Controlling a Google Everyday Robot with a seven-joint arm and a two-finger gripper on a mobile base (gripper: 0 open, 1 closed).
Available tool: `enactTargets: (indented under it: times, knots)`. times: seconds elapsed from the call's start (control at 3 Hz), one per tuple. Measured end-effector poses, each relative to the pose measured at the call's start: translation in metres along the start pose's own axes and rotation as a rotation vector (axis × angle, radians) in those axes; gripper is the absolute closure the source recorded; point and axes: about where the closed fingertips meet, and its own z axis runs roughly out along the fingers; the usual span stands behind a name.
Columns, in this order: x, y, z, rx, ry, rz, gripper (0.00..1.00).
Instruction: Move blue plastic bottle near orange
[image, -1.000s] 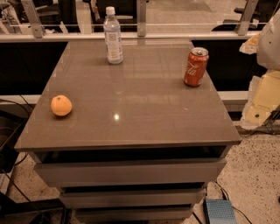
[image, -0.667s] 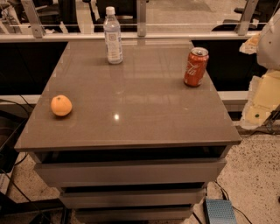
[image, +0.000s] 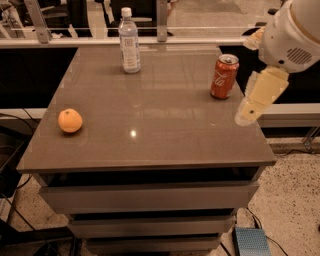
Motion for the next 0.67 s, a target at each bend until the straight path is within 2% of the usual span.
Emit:
enactTargets:
  times: [0.67]
  knots:
    - [-0.100,-0.066,0.068,0.049,-0.205,0.035,0.00]
